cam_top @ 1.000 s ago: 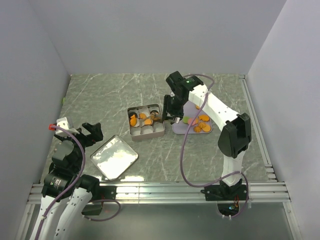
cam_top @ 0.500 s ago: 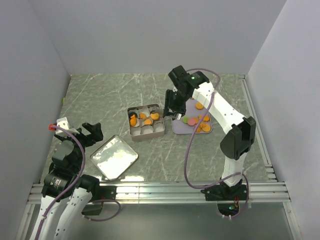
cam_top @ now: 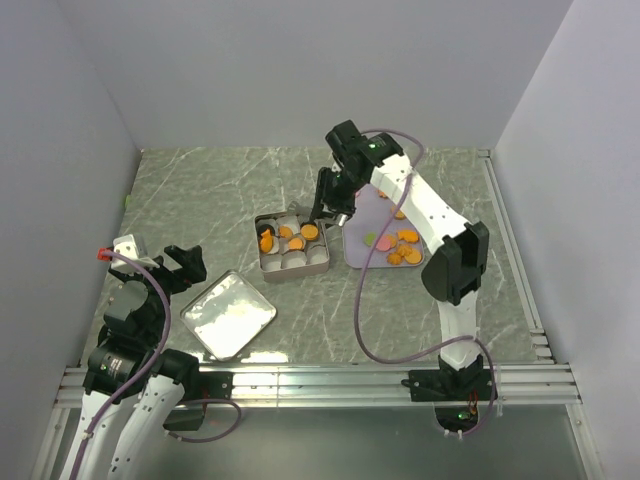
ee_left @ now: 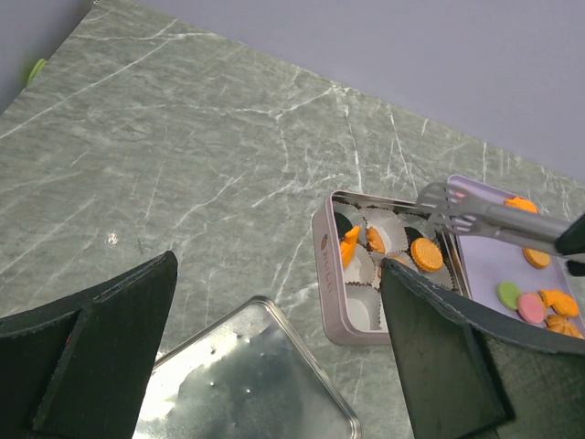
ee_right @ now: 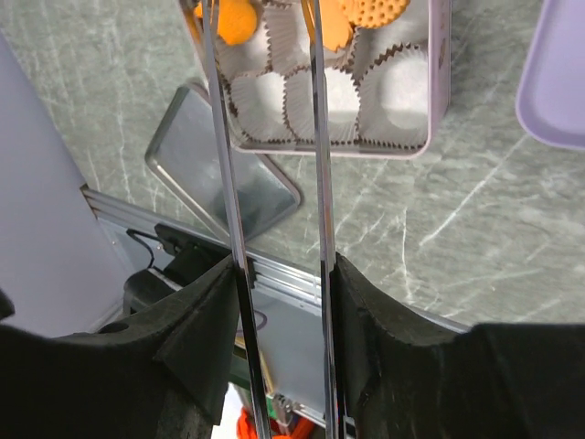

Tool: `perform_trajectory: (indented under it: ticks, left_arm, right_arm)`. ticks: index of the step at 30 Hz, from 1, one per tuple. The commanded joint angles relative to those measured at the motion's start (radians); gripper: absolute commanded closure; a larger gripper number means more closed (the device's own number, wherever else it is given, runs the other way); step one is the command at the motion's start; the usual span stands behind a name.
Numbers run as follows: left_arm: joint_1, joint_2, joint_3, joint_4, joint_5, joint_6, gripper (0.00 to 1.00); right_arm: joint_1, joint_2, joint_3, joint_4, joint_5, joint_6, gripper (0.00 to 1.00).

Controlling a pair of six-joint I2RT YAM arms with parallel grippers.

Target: Pack the cookies

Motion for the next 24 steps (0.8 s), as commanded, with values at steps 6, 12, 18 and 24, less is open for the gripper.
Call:
perform_trajectory:
  ticks: [6, 12, 18, 24]
  left_arm:
    - [-0.001, -0.008, -0.004, 0.039, 0.003, 0.012, 0.01]
    - [-0.001, -0.005, -0.005, 0.041, 0.003, 0.012, 0.01]
    - [-0.001, -0.005, -0.005, 0.042, 0.007, 0.015, 0.01]
    - [-0.001, -0.002, -0.005, 0.042, 0.012, 0.015, 0.00]
  right_arm:
    - [-0.003, 0.047, 0.005, 0.039, -0.010, 0.011, 0.51]
    - [-0.001, 0.009, -0.113, 0.064, -0.008, 0.005, 0.52]
    - [-0.004, -0.034, -0.186, 0.079, 0.000, 0.005, 0.53]
    - [-0.004, -0.065, -0.169, 0.055, 0.004, 0.011, 0.53]
